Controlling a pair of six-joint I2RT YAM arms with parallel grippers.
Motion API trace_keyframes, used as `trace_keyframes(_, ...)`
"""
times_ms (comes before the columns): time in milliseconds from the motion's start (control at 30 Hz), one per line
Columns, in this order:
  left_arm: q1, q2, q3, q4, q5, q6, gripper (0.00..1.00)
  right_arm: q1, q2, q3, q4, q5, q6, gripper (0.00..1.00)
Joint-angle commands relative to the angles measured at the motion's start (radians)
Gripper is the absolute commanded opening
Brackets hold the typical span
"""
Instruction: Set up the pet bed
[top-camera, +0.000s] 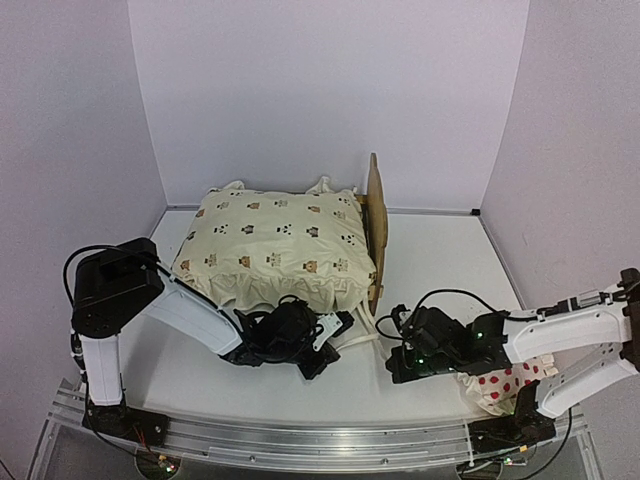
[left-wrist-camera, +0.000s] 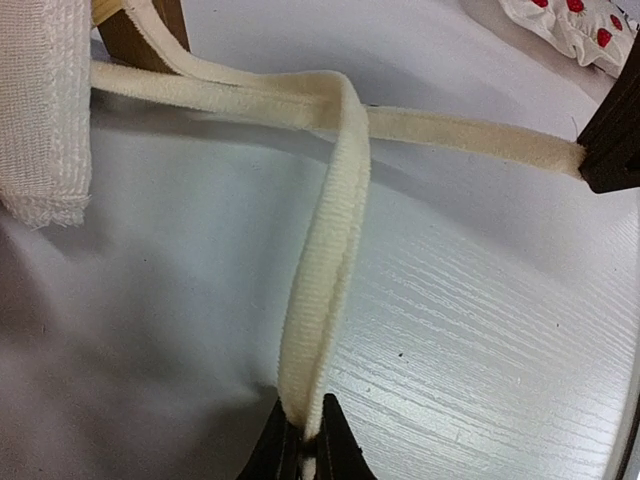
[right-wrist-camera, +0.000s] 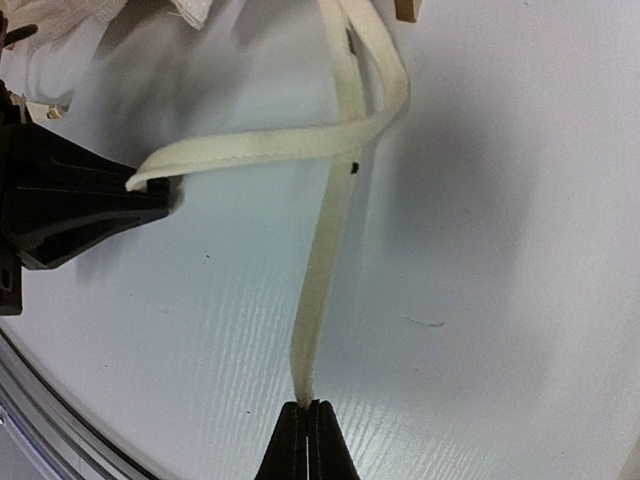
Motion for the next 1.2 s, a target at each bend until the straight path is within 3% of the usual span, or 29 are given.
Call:
trace_keyframes(0,-0.014,-0.012,0.033,-0.024,0.02,-0.034,0.31,0.005,0.022,0.062,0.007,-0.028,-0.035,0.0)
trace_keyframes(167,-0.017,-0.123,0.036,-0.121,-0.007,-0.063,0.57,0.005,0.022,0.051,0.007,-0.038,-0.027,0.0)
trace_keyframes(267,-0.02,-0.215,0.037,-0.201,-0.019,-0.094,0.66,0.005,0.029,0.048,0.007,-0.038,-0.029,0.0)
trace_keyframes(400,-0.02,-0.247,0.05,-0.251,-0.034,-0.106,0.66,0.004,0.045,0.076,0.006,-0.022,-0.06,0.0)
trace_keyframes(767,-0.019,-0.167,0.071,-0.076,-0.043,-0.248,0.54,-0.023,0.121,0.178,0.012,0.081,-0.156,0.0)
trace_keyframes(900,-0.02,-0.185,0.046,-0.007,0.005,-0.193,0.54,-0.04,0.124,0.211,0.013,0.084,-0.19,0.0)
trace_keyframes(1167,-0.018,-0.1,0.053,0.069,0.089,0.07,0.53,-0.077,0.111,0.243,0.013,-0.008,-0.18,0.0)
